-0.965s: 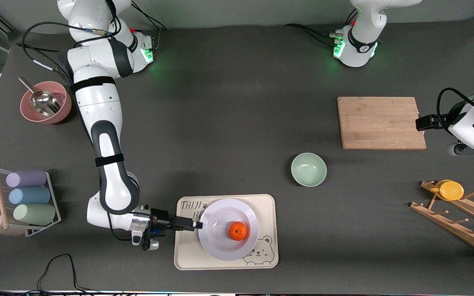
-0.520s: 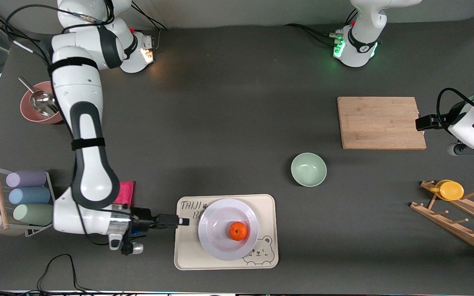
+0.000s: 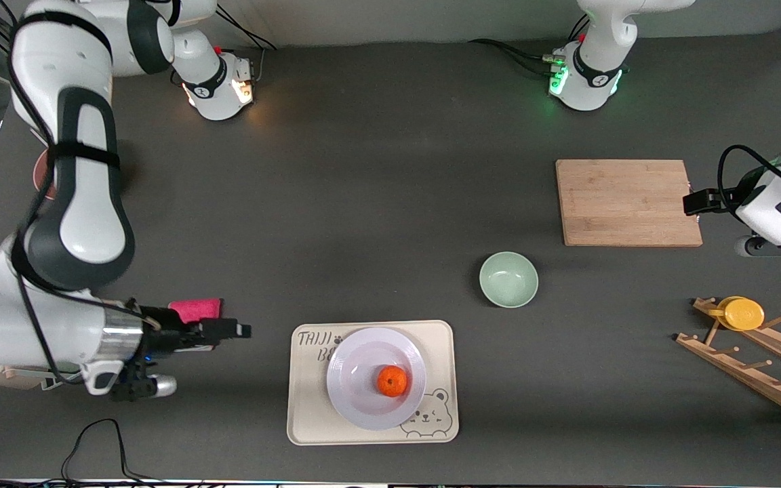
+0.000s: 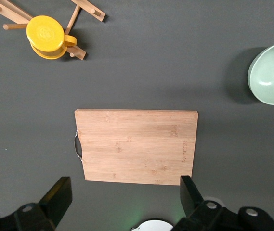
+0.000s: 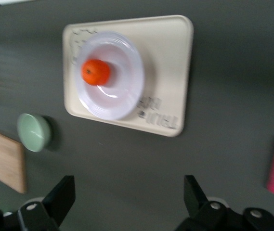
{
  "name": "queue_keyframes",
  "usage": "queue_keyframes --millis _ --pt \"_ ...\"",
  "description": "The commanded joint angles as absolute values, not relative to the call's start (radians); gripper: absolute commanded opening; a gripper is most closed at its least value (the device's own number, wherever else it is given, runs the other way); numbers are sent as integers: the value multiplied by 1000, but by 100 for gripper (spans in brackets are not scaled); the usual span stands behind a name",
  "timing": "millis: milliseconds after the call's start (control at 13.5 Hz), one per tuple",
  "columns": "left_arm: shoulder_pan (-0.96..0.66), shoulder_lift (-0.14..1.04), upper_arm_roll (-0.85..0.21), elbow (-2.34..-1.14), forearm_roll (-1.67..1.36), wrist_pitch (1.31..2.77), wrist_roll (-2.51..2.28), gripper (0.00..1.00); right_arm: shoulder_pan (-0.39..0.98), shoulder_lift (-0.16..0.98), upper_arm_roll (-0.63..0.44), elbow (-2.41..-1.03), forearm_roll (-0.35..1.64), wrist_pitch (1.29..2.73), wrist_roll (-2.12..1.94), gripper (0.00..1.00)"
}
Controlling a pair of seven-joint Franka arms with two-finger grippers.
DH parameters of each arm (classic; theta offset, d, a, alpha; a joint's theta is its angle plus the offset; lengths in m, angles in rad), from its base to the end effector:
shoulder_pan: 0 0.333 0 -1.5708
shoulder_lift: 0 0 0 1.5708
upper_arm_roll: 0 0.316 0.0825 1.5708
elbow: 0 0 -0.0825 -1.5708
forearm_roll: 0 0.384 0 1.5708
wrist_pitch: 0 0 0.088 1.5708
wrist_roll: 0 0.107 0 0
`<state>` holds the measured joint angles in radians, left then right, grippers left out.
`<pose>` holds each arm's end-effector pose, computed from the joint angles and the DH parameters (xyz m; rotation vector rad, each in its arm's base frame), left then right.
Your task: Place orange and plate with both arms
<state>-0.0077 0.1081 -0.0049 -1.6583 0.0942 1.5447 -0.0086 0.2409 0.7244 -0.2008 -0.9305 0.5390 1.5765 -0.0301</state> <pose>0.5713 0.0032 0.5213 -3.0273 0.0183 0.3354 0.7305 0.1387 0.4654 -2.7326 -0.1280 0.1066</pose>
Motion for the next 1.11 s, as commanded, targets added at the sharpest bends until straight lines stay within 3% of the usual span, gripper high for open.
queue_keyframes --millis 0,148,371,742,1039 --pt "-12 101 -2 -1663 91 1539 6 100 262 562 -198 -1075 378 1490 17 100" --pt "-14 101 -2 -1663 91 1539 6 100 293 442 -198 -1213 274 1489 52 100" --pt "-14 98 -2 -1663 91 1537 5 100 348 382 -198 -1235 62 1488 55 100" --pt "-17 -24 -3 -1741 95 1548 -17 100 344 339 -210 -1239 49 1395 54 100" --pt "-9 -138 -12 -1833 95 1575 -17 100 344 287 -210 -1302 58 1405 51 100"
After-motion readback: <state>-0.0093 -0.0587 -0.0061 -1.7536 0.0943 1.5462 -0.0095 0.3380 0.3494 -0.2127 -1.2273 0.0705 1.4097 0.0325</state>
